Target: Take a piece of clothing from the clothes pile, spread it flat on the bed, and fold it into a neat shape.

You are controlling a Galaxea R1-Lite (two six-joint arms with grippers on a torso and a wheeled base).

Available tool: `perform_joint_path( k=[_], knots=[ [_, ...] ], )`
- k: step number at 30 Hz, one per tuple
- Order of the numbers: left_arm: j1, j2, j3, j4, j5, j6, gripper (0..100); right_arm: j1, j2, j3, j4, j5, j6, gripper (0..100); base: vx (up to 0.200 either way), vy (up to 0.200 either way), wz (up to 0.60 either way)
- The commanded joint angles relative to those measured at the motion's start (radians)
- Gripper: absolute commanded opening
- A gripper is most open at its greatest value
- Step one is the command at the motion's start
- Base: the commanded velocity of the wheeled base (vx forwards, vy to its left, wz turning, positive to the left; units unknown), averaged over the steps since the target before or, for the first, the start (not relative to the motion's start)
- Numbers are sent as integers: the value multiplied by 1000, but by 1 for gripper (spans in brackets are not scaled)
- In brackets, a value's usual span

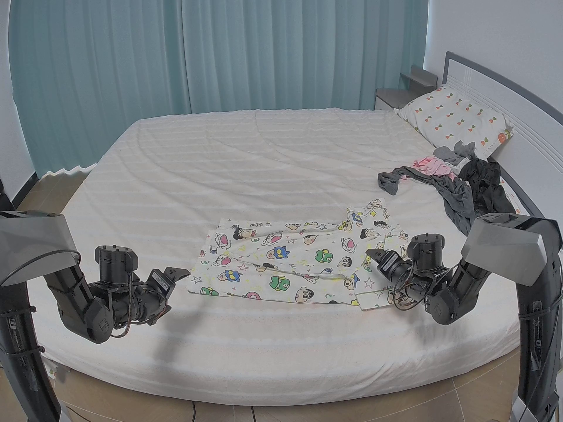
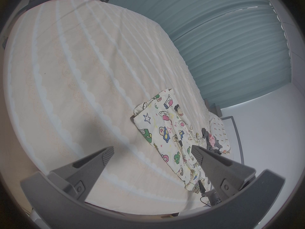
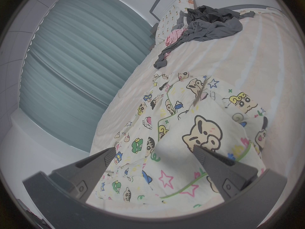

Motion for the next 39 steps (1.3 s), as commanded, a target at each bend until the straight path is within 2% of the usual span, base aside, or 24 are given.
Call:
perform_joint_path(
  k=[1, 10, 15, 16, 20, 23, 28, 34, 39],
  knots=[
    [-4, 9, 1, 0, 1, 1, 100, -14, 87, -60, -5, 0, -22, 100, 0, 0, 0],
    [-8, 11, 1, 0, 4, 3, 100, -26, 143, -128, -126, -2, -39, 100, 0, 0, 0],
    [-10, 18, 1, -3, 15, 3, 100, -29, 99, -94, -159, -56, -51, 100, 0, 0, 0],
    [-13, 24, 1, -16, 32, 3, 100, -29, 54, -53, -159, -83, -70, 100, 0, 0, 0],
    [-39, 60, 13, -86, 78, 3, 100, -30, -94, 116, -163, -88, -170, 100, 0, 0, 0],
    [-39, 64, 15, -100, 80, 3, 100, -32, -110, 168, -186, -99, -188, 100, 0, 0, 0],
    [-39, 64, 22, -103, 80, 3, 100, -35, -104, 242, -217, -123, -193, 100, 0, 0, 0],
    [-40, 64, 22, -103, 80, 4, 100, -12, -125, 296, -203, -109, -186, 100, 0, 0, 0],
    [-44, 66, 24, -105, 83, 12, 100, 40, -116, 332, -192, -68, -117, 100, 0, 0, 0]
  ],
)
